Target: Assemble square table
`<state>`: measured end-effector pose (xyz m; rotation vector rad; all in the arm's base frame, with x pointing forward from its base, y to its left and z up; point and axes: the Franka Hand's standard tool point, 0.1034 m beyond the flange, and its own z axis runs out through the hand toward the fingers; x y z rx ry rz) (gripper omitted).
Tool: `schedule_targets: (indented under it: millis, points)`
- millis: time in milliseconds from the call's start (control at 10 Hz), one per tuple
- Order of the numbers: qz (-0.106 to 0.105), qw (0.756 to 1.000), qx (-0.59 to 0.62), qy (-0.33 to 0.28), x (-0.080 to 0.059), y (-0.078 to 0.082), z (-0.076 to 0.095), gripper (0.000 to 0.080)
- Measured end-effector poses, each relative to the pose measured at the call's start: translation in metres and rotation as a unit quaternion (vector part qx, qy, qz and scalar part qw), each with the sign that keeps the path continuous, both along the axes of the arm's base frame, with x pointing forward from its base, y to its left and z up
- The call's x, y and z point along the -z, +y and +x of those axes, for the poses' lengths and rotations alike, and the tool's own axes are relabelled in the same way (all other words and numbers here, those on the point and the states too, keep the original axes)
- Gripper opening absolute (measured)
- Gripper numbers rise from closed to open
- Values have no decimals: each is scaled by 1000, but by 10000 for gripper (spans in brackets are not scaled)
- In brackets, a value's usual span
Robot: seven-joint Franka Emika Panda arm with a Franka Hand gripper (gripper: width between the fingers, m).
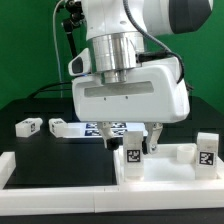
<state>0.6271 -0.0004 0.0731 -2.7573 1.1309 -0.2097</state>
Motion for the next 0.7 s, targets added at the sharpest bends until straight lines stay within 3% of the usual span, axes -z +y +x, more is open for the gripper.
schedule_targets:
  millis: [100, 300, 500, 600, 700]
  points:
    - [-27, 994, -102, -5, 0, 4, 0, 648]
    - [-37, 988, -149, -7, -1, 4, -1, 648]
    - [-36, 989, -140, -5, 0, 4, -1, 412]
    - [-33, 992, -121, -4, 0, 3, -1, 412]
    - [-26, 996, -81, 0, 0, 2, -1, 290]
